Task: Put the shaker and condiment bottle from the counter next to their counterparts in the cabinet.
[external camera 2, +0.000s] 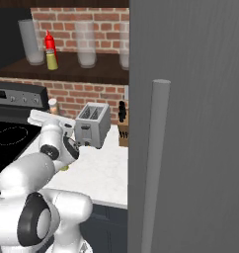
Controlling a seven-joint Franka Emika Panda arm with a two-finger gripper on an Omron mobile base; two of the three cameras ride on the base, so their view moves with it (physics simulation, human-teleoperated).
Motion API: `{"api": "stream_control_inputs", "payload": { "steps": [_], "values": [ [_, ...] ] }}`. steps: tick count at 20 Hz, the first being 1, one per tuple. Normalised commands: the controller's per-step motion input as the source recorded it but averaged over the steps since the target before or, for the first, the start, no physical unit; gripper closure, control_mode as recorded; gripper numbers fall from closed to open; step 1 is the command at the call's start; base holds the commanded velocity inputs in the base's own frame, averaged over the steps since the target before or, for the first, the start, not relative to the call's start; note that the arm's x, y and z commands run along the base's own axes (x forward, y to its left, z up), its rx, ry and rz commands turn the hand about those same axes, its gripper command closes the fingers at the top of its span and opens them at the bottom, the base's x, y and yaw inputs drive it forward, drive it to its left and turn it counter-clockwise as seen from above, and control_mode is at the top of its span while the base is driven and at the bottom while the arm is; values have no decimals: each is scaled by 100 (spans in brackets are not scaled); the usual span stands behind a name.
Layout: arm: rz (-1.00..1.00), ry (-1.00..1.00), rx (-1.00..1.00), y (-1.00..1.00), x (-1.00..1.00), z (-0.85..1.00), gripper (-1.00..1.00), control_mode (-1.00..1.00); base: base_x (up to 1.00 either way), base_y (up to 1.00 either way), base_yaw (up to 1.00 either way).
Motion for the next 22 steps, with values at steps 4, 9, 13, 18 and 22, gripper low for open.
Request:
{"api": "stream_control_inputs", "payload": {
  "steps": [4,9,13,18,22],
  "values": [
    [22,0,0,-15,0,6,100,-100,0,0,0],
    [14,0,0,-12,0,5,100,-100,0,0,0],
    [4,-1,0,-6,0,0,100,-100,0,0,0],
    [0,0,0,0,0,0,100,-100,0,0,0],
    [0,0,0,0,0,13,100,-100,0,0,0]
  ]
}}
